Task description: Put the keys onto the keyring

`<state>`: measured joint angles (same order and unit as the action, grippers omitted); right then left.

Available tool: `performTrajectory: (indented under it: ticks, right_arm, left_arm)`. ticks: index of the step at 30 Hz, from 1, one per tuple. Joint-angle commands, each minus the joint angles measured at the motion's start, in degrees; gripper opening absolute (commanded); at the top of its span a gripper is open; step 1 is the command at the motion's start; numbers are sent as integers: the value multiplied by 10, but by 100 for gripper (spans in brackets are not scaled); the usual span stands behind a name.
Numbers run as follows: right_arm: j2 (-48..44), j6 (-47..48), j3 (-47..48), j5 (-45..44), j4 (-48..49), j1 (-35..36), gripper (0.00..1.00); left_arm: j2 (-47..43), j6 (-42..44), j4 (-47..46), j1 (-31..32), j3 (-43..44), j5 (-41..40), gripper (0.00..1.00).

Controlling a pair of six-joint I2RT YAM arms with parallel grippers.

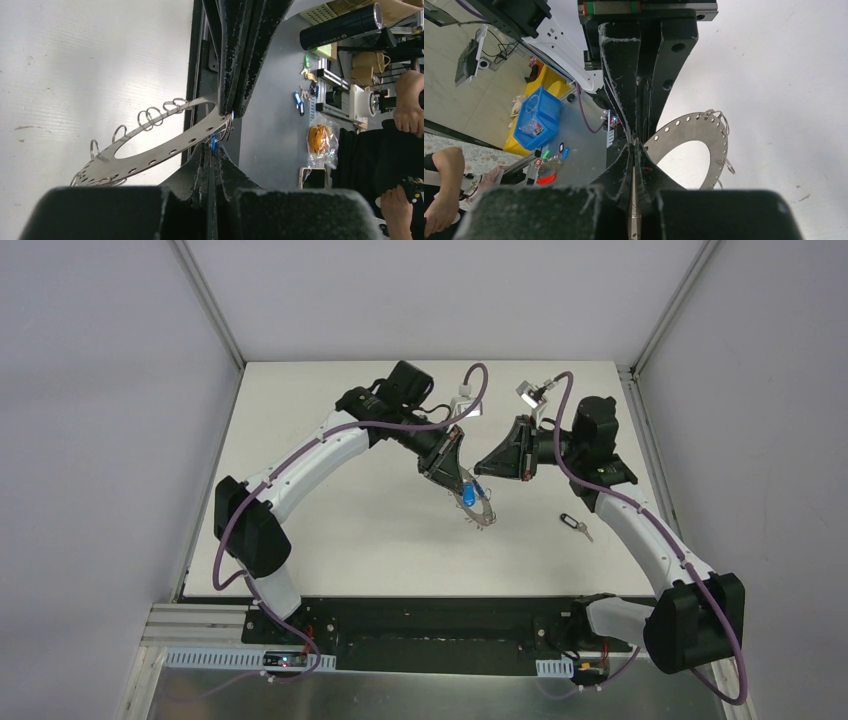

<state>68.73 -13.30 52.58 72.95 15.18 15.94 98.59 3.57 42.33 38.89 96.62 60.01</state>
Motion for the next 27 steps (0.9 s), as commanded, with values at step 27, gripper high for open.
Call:
performTrajectory:
  ticks: [27]
  right_arm:
    - [-34,215,47,-44,-204,3,21]
  left_arm:
    - [4,-5,49,-27,60,36,0]
